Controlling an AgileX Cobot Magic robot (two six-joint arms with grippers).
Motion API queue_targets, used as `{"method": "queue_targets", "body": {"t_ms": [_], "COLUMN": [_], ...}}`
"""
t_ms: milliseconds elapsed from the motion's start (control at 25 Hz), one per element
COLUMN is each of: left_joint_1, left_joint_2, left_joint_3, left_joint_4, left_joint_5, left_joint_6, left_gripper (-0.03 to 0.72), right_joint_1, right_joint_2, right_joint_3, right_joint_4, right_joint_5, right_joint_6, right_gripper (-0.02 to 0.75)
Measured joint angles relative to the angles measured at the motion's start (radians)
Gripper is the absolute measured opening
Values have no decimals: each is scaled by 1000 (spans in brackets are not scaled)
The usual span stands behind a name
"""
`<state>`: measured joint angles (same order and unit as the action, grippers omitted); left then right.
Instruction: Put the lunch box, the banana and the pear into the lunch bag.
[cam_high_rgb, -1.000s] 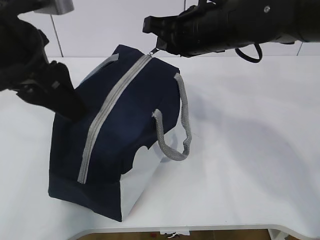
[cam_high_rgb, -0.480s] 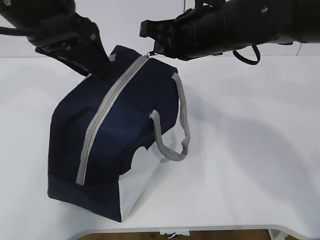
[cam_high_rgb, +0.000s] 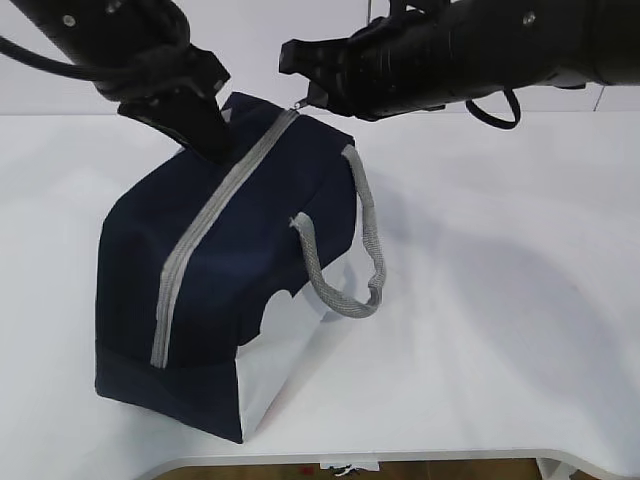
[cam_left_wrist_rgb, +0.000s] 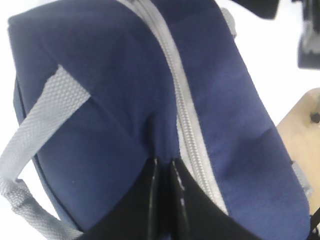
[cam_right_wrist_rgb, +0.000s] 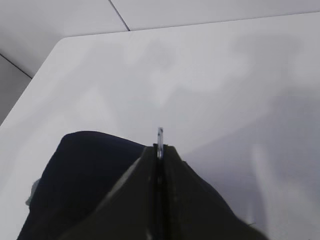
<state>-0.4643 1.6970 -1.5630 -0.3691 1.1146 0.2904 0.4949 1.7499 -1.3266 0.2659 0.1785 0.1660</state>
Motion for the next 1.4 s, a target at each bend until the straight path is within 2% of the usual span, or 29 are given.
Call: {"method": "queue_targets", "body": {"t_ms": [200, 400, 720, 920, 1400], "left_joint_1": [0, 0, 0, 0, 0], "left_joint_2": [0, -27, -90, -100, -126], "left_joint_3": [0, 0, 0, 0, 0], "left_joint_4": [0, -2, -13, -47, -53], "left_joint_5": [27, 49, 60, 74, 77], "left_joint_6": [83, 133, 159, 200, 228], "left_gripper": [-4, -6, -6, -6, -6], "right_joint_1": [0, -35, -100, -107, -114], "right_joint_2": [3, 3, 9, 43, 112], "right_joint_3": [-8, -8, -8, -8, -9], "right_joint_4": [0, 37, 67, 74, 74], "right_joint_5": [0, 11, 55, 57, 89], "right_joint_6": [0, 0, 0, 0, 0], "right_gripper": [1, 1, 1, 1, 1]}}
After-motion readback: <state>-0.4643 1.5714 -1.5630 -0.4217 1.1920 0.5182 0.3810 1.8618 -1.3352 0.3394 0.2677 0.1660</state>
